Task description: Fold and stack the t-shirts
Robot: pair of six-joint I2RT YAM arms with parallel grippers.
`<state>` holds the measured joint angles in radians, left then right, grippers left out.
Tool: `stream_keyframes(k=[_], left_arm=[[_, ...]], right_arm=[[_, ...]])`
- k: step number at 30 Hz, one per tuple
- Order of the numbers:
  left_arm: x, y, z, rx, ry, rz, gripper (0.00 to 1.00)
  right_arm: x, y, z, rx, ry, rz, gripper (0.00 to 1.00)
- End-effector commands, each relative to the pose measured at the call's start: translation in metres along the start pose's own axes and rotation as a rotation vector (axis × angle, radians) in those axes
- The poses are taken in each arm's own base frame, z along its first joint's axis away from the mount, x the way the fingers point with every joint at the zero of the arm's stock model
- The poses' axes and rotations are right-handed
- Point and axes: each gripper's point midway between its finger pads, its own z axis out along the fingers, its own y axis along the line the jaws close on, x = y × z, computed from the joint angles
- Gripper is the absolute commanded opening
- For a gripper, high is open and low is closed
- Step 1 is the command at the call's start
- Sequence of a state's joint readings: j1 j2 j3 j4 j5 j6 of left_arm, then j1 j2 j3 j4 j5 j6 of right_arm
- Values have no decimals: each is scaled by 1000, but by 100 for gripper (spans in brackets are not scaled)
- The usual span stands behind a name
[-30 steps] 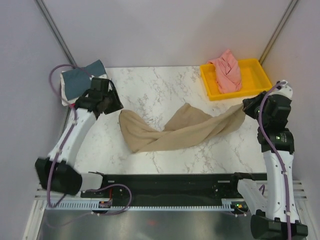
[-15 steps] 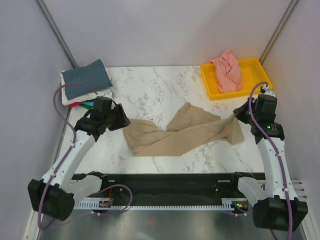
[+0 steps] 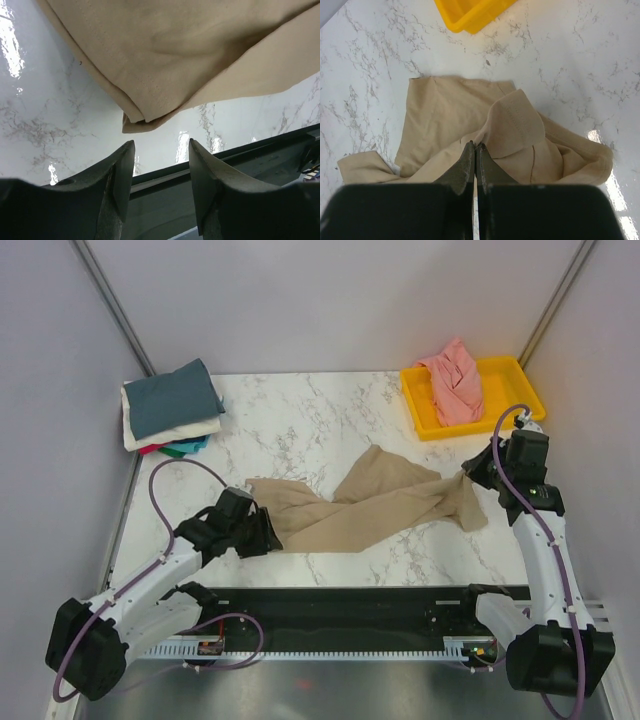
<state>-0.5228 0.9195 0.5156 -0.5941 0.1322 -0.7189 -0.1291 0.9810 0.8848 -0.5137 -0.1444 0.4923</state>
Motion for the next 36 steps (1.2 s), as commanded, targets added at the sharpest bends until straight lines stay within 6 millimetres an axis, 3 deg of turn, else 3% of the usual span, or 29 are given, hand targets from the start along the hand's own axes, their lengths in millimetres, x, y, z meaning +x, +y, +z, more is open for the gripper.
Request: stream_keyframes(k=[1, 16, 22, 26, 33, 36], left_arm=[[-9, -6, 6, 24, -57, -49, 55], [-16, 15, 24, -74, -97, -13, 58], [-16, 10, 22, -45, -104, -10, 40], [-13, 5, 18, -6, -98, -15, 33], [2, 0, 14, 38, -68, -39, 31], [2, -1, 12, 41, -72, -43, 23]], right_arm=[[-4, 4, 2, -28, -16, -17, 0], [4, 1, 6, -25, 5, -20, 0], [4, -1, 7, -18, 7, -19, 0], [6, -2, 8, -13, 9, -20, 0], [6, -3, 8, -11, 6, -24, 0], [7, -4, 8, -9, 9, -23, 0]])
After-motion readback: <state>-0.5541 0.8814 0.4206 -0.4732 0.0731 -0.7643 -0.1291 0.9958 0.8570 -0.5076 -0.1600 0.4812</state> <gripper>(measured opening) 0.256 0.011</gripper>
